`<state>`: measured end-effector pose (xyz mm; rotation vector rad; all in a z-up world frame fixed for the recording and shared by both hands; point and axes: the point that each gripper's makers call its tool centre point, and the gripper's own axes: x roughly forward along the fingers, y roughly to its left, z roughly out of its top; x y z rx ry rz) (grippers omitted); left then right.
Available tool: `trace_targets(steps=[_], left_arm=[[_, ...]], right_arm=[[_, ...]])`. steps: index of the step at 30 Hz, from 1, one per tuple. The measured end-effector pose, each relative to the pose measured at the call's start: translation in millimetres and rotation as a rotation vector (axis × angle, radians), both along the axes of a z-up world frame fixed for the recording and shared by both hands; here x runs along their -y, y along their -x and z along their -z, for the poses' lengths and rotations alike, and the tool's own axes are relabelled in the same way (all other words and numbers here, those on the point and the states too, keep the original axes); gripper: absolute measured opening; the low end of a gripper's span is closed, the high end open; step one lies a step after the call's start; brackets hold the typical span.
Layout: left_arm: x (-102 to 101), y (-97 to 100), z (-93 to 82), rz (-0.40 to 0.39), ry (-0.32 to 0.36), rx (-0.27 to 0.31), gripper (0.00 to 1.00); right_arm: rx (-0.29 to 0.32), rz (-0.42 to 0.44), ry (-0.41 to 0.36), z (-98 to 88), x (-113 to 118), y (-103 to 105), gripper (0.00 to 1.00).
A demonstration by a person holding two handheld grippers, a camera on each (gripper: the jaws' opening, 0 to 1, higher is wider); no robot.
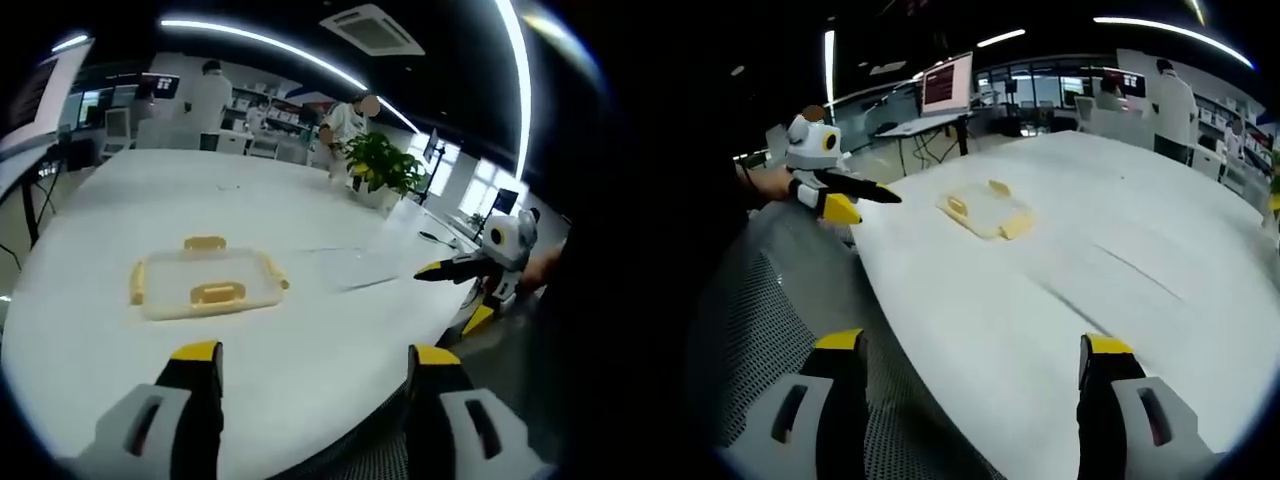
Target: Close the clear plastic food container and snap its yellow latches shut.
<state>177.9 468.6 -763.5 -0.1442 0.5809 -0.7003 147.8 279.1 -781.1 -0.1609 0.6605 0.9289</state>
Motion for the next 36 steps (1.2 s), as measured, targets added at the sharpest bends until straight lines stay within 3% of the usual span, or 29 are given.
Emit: trace_targets(steps=[8,18,29,36], left_arm=[[0.3,-0.4,-9.4,0.005,0.018,0.02,0.75],[-17.5,-15.4,-4.4,0.042,-0.035,0.024,0.76],[-22.3,-18.8,9.3,0.075,-0.058,-0.023,0.78],[-25.3,-25.7,8.0,0.097,-0.066,-0.035,0.77]], right_arm=[[0.025,-0.008,-0.024,-16.2,-6.1,-13.0,0.86],[0.051,-0.006,-0.065,-35.2,-27.0,-34.2,0.84],[0.039,-0.02,-0.067,-30.1,-42.6,-48.6,0.8],[0.045,-0.019,-0.075,-32.1,-49.3,-61.2,0.78]])
